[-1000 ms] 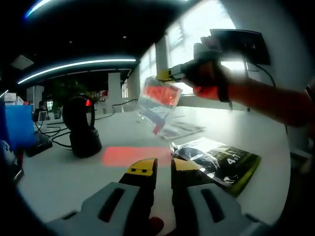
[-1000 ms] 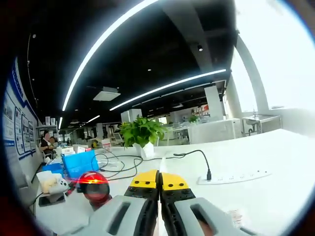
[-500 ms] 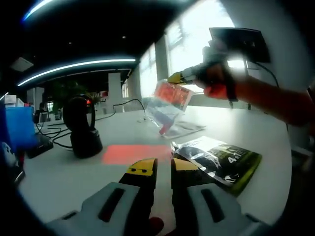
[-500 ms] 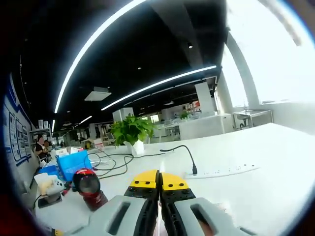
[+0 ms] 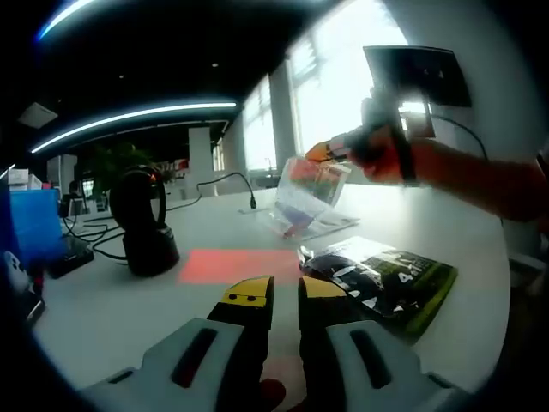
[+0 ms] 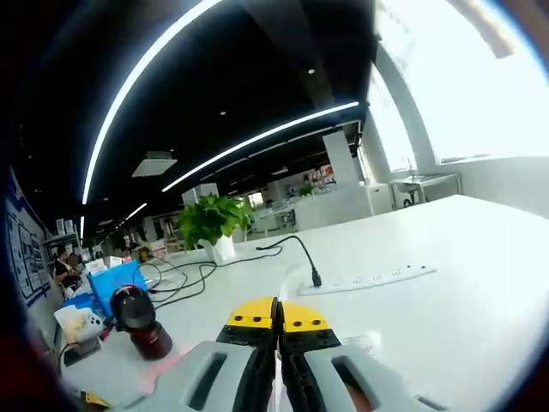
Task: Clip sheet goods on table flip sheet goods clip sheet goods scan sheet goods put sheet goods back to table
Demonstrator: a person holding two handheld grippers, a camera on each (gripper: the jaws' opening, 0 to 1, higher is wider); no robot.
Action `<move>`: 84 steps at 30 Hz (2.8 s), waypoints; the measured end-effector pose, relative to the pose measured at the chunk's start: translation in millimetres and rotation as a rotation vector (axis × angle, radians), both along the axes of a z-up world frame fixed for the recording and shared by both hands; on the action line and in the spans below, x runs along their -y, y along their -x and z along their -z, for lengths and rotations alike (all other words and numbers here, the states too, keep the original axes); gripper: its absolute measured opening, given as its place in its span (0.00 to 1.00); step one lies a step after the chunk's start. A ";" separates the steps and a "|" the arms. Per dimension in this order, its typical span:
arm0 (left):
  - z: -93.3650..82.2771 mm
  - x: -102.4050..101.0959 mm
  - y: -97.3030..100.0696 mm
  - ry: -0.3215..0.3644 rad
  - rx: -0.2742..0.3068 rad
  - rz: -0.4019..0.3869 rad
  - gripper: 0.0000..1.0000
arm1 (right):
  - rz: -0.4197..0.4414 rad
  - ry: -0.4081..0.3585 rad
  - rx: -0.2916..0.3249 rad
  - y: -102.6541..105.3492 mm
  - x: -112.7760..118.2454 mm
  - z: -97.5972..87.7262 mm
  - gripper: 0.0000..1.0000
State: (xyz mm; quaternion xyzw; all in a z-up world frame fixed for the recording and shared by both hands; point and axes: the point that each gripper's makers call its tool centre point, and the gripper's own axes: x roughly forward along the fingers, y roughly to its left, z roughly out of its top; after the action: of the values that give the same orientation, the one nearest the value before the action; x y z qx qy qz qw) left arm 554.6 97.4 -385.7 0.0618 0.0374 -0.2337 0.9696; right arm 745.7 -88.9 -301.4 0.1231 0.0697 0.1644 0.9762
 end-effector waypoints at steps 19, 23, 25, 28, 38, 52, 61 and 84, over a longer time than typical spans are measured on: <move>-0.3 -1.2 0.2 0.007 0.002 -0.005 0.04 | 0.033 -0.101 -0.091 18.1 12.6 36.4 0.00; 0.6 -0.6 0.1 0.002 0.002 -0.004 0.04 | 0.036 -0.104 -0.100 3.5 22.6 38.6 0.00; 0.5 0.1 0.2 0.002 0.001 -0.002 0.04 | 0.036 -0.097 -0.099 4.2 24.8 39.0 0.00; 0.9 0.0 -0.3 0.002 0.001 -0.002 0.04 | 0.044 -0.091 -0.110 3.1 28.1 45.9 0.00; 1.8 -0.9 -1.6 -0.011 0.003 -0.008 0.04 | 0.053 -0.079 -0.171 2.7 53.2 68.0 0.00; 1.4 0.0 -0.6 -0.034 0.009 -0.009 0.04 | 0.051 0.033 -0.219 -9.1 60.0 97.0 0.00; 2.3 0.2 -0.9 -0.059 0.014 -0.014 0.04 | 0.074 0.154 -0.162 -8.8 74.7 93.8 0.10; 2.8 -2.1 -5.4 -0.070 0.016 -0.019 0.04 | -0.030 0.120 -0.011 38.1 87.3 59.4 0.00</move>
State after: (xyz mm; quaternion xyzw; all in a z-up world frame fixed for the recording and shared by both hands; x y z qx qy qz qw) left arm 560.0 99.5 -388.5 0.0973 0.0386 -0.2223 0.9693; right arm 707.6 -176.2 -360.8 0.0642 0.0867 0.1736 0.9789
